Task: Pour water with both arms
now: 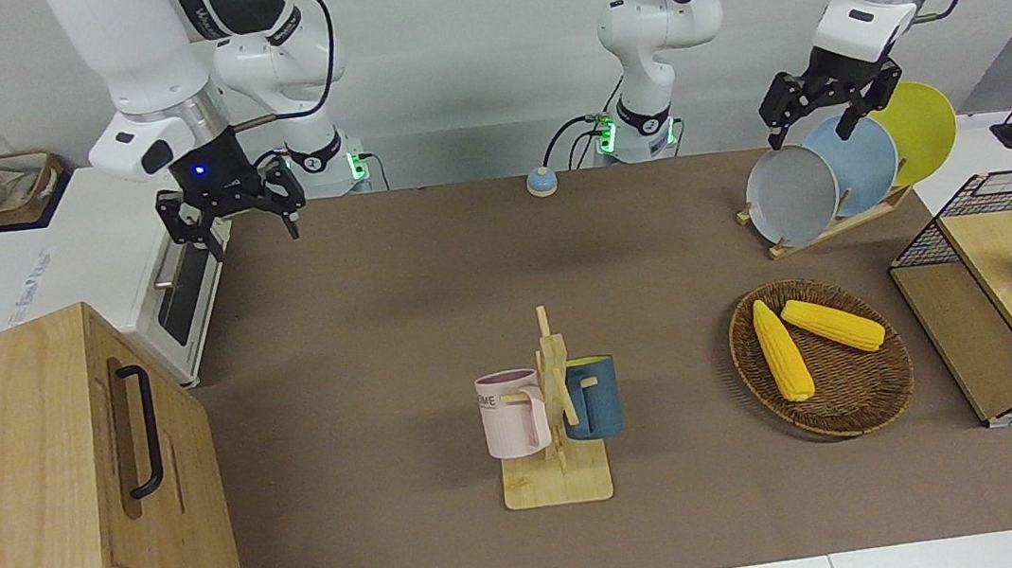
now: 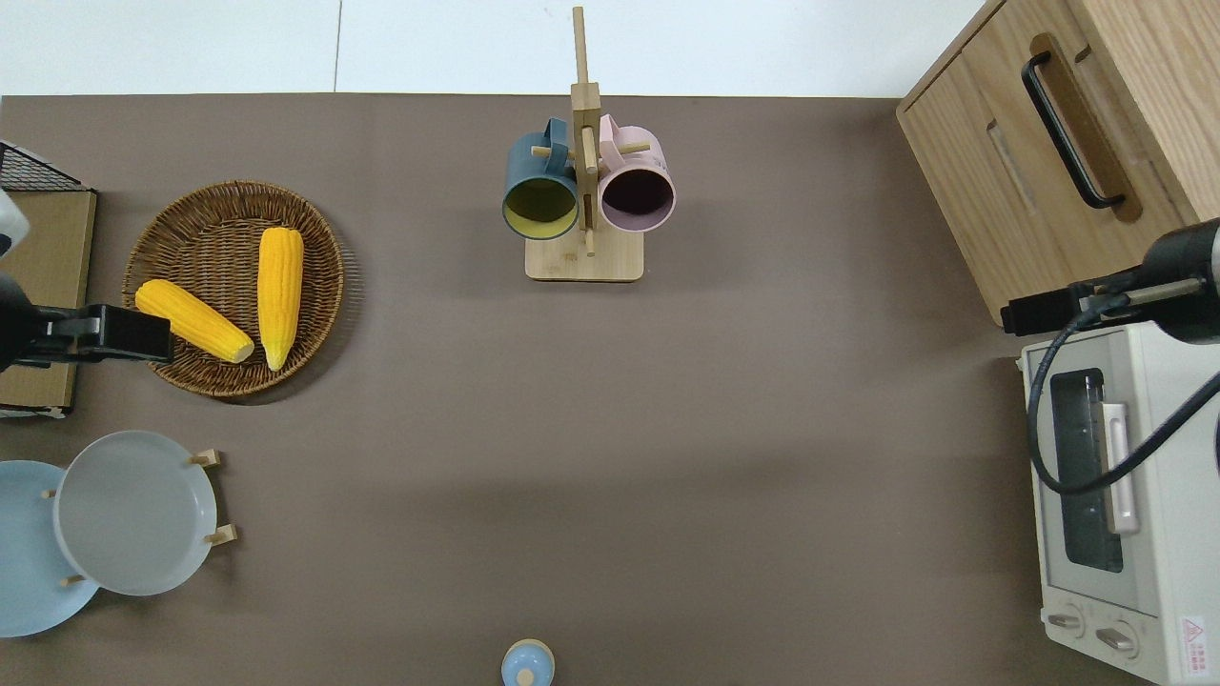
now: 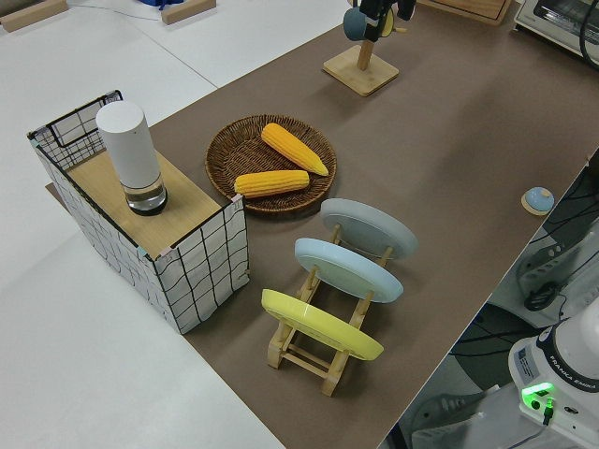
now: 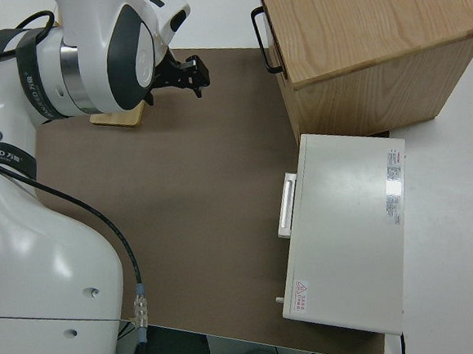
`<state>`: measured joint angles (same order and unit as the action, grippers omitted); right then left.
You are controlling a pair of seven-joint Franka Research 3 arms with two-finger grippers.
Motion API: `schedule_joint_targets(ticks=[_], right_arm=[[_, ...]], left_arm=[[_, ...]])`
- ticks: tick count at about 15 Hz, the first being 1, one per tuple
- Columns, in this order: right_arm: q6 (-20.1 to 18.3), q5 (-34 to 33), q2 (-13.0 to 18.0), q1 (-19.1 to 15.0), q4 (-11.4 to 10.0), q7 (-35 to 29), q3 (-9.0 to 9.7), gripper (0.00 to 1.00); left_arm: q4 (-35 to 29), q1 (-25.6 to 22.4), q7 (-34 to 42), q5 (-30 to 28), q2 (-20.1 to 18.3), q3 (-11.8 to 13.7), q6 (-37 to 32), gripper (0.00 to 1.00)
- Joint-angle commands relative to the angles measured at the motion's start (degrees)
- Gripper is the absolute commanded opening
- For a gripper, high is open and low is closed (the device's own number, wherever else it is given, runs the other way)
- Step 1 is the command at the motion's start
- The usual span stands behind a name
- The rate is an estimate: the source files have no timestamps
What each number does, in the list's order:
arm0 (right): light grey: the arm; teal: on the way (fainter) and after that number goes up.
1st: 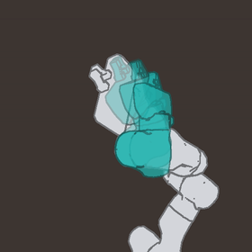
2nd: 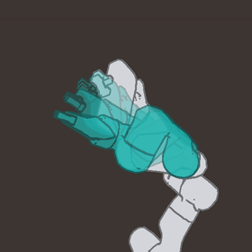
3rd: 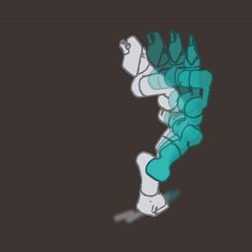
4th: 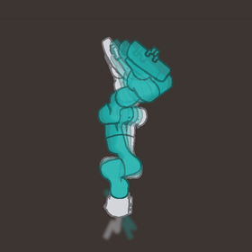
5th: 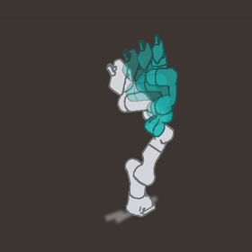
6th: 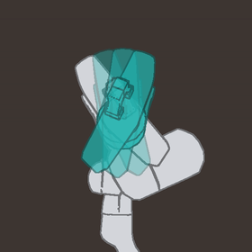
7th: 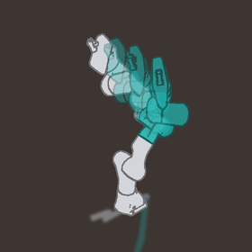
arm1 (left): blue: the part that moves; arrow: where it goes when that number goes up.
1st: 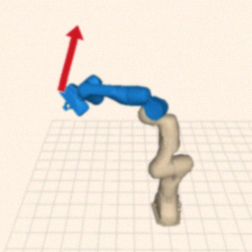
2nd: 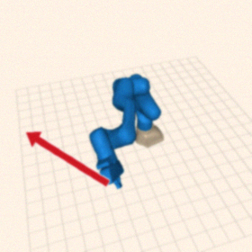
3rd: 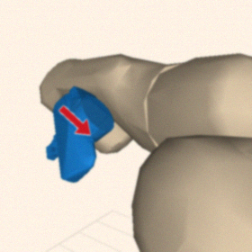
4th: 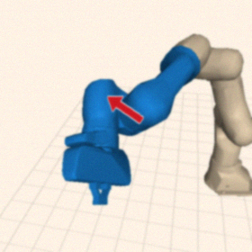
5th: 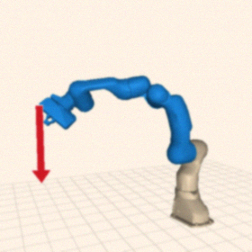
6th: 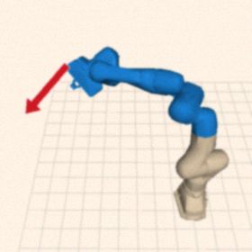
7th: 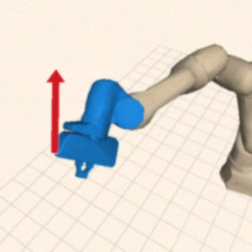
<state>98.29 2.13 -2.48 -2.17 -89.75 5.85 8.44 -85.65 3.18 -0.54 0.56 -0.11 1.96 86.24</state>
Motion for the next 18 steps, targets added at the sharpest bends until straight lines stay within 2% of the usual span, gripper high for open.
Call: schedule_joint_targets(ticks=[1,2,4,7,9,10,14,16,18], right_arm=[[3.9,-0.4,0.5,2.2,-4.1,-1.9,0.17,0.987],[5.7,-0.3,0.6,2.3,-5.1,-2.2,0.26,0.987],[9.7,-0.2,0.4,4.4,-5.6,-4.5,0.43,0.987],[14.8,0.1,-1.6,6.3,-6.4,-6.7,0.52,0.987],[18.7,-0.3,-3.6,7.3,-6.3,-6.3,0.61,0.987],[21.0,-0.8,-4.5,8.0,-6.2,-6.1,1.22,0.987],[31.1,-2.0,-8.4,9.1,-5.8,-5.8,1.84,0.987],[33.0,-7.1,-10.3,9.8,-5.3,-3.6,2.10,0.987],[34.8,-10.3,-12.1,10.1,-4.4,-2.5,3.50,0.987]], left_arm=[[0.0,-2.0,5.4,0.0,-0.4,1.0,-1.2,1.00],[0.0,-2.2,6.8,0.1,-0.3,1.4,-1.2,1.00],[0.0,-2.7,9.9,0.1,-0.1,2.7,-1.1,0.99],[0.0,-2.7,14.6,-0.1,0.9,7.3,-0.6,0.99],[0.0,-2.7,18.2,0.0,1.2,9.5,0.1,0.99],[0.1,-2.7,19.4,0.0,1.5,10.7,0.3,0.99],[0.2,-2.7,26.5,-0.3,2.8,15.7,3.4,0.99],[0.8,-2.7,29.4,-0.5,3.6,18.1,4.2,0.99],[1.4,-3.2,31.9,-0.6,4.4,19.7,5.3,0.99]])
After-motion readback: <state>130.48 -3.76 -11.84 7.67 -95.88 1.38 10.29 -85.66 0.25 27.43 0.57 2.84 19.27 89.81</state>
